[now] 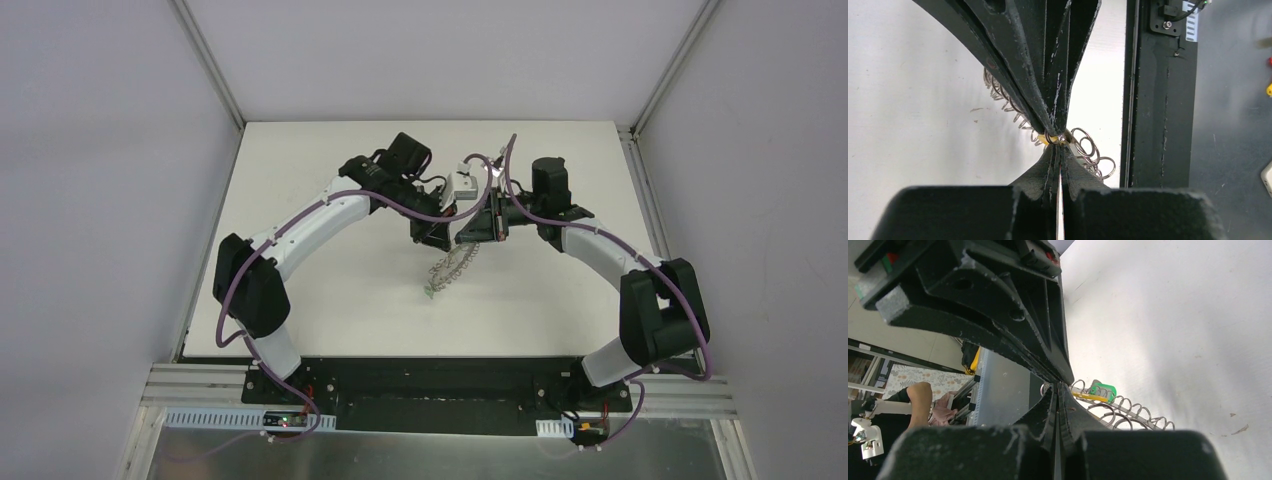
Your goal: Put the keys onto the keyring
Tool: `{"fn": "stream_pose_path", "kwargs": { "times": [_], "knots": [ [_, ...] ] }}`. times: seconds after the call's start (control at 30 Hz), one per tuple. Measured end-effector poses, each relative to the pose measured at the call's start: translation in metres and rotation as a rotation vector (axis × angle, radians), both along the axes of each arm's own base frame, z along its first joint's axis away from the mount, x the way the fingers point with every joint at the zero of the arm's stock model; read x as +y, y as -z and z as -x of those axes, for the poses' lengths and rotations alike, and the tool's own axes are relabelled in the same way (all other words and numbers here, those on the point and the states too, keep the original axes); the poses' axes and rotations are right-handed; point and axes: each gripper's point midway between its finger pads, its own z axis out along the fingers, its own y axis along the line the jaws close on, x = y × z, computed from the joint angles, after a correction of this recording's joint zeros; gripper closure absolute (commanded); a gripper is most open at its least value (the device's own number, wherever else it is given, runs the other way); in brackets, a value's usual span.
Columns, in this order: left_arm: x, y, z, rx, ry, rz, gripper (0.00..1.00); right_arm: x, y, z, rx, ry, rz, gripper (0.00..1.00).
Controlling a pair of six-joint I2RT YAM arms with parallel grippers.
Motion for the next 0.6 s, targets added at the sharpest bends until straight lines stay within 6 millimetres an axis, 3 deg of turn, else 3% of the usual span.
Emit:
{"fn": "stream_pose_path", "kwargs": {
  "times": [0.6],
  "knots": [
    [-0.004,0.009,-0.008,-0.088,-0.035,-0.070,1.00,-0.001,0.008,-0.011,0.053,0.059,0.029,1.00]
  ]
}}
